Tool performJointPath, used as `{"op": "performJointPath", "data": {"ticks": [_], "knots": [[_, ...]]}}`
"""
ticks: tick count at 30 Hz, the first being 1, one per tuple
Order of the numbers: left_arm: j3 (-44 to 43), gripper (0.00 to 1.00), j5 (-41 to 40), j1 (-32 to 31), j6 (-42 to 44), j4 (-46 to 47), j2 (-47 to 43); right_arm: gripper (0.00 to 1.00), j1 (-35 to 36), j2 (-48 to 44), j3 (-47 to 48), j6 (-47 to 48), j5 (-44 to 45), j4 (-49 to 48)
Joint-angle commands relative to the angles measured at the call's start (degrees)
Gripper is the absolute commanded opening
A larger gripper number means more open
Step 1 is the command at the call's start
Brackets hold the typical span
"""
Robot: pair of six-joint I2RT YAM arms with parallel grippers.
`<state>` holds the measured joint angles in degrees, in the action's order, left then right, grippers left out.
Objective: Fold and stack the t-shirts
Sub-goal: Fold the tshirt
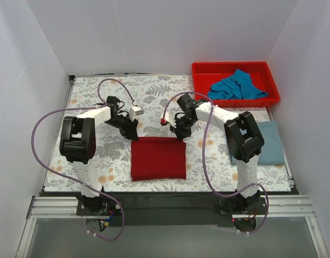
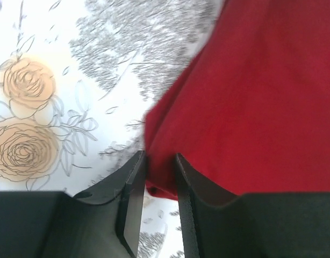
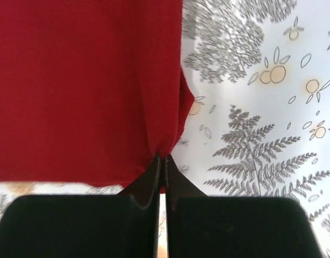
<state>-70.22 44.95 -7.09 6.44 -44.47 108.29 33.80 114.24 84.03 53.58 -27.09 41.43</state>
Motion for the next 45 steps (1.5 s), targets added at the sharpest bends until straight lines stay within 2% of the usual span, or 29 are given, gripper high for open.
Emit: {"op": "performJointPath", "data": {"ticks": [1,6,8,9,10,12,13,15,16,18,20,22,23,25,26,29,30,34,38,42,45], "knots": [[-2.4,0.27,-3.1,0.8,-5.6,6.7,1.2,0.01,-2.2,3.4,5.3,-1.8,2.9,-0.7],[-7.2,0.16,-3.9,0.9,-10.9,9.5,4.8,0.01,-5.6,8.0,12.5,-5.6,4.0,-1.1],[-9.4,0.17,-5.4,0.9,-12.2,10.0,5.9,0.01,-6.2,8.8,16.1,-6.6,4.3,-0.9],[-10.1,0.23,-6.2,1.0,-14.2,11.2,6.0,0.04,-6.3,8.8,17.1,-7.9,4.5,-0.9],[-10.7,0.27,-6.0,1.3,-14.7,11.2,5.4,0.19,-6.4,8.7,19.0,-8.6,4.8,-1.1],[-10.9,0.33,-7.1,1.5,-16.7,13.0,3.5,0.41,-6.6,7.7,20.5,-10.7,4.9,-1.0],[-11.0,0.37,-7.5,1.8,-19.1,13.4,1.4,0.59,-6.8,6.0,20.8,-13.1,5.0,-0.9],[-10.8,0.40,-7.0,2.3,-22.2,13.4,-1.4,0.80,-7.0,3.5,20.5,-16.0,4.6,-0.9],[-10.6,0.48,-6.3,2.3,-25.4,12.8,-2.8,0.93,-7.2,1.9,20.1,-18.8,4.0,-0.8],[-8.3,0.55,0.0,2.3,-28.8,11.2,-8.0,0.95,-7.5,-3.5,17.4,-21.7,1.0,-0.9],[-4.8,0.57,5.8,0.8,-36.6,11.3,-13.6,0.96,-7.5,-8.5,14.3,-27.8,-4.7,-0.6],[1.7,0.57,8.0,-2.5,-42.9,13.3,-17.0,0.95,-7.3,-12.5,7.9,-32.1,-12.0,-0.9],[3.8,0.60,9.1,-3.7,-49.4,15.6,-18.2,0.95,-7.0,-13.2,6.0,-36.5,-14.3,-0.9],[11.1,0.62,12.8,-6.8,-56.7,19.9,-21.3,0.98,-5.9,-14.1,0.4,-39.3,-20.4,-1.1],[13.6,0.63,13.9,-7.9,-64.0,22.4,-21.9,0.98,-5.2,-14.1,-1.2,-41.0,-22.0,-1.4],[20.9,0.64,15.9,-11.5,-72.3,36.0,-22.3,0.98,-3.3,-12.1,-6.7,-48.9,-27.0,-5.6],[21.8,0.65,16.1,-12.4,-75.2,37.5,-21.6,0.98,-3.1,-11.4,-8.0,-52.8,-28.3,-7.0],[24.9,0.65,14.6,-14.6,-78.7,40.8,-12.3,0.98,-2.7,-7.9,-14.8,-58.0,-31.1,-15.5],[26.4,0.63,11.7,-13.0,-76.3,38.6,-2.4,0.98,-4.4,-1.2,-18.8,-57.1,-28.6,-16.1],[26.2,0.62,5.8,-8.8,-74.4,34.6,2.5,0.98,-7.7,1.9,-21.3,-56.5,-24.9,-16.3],[25.2,0.62,5.4,-5.8,-71.0,32.0,1.9,0.98,-9.4,-0.1,-23.4,-56.6,-24.6,-16.3]]}}
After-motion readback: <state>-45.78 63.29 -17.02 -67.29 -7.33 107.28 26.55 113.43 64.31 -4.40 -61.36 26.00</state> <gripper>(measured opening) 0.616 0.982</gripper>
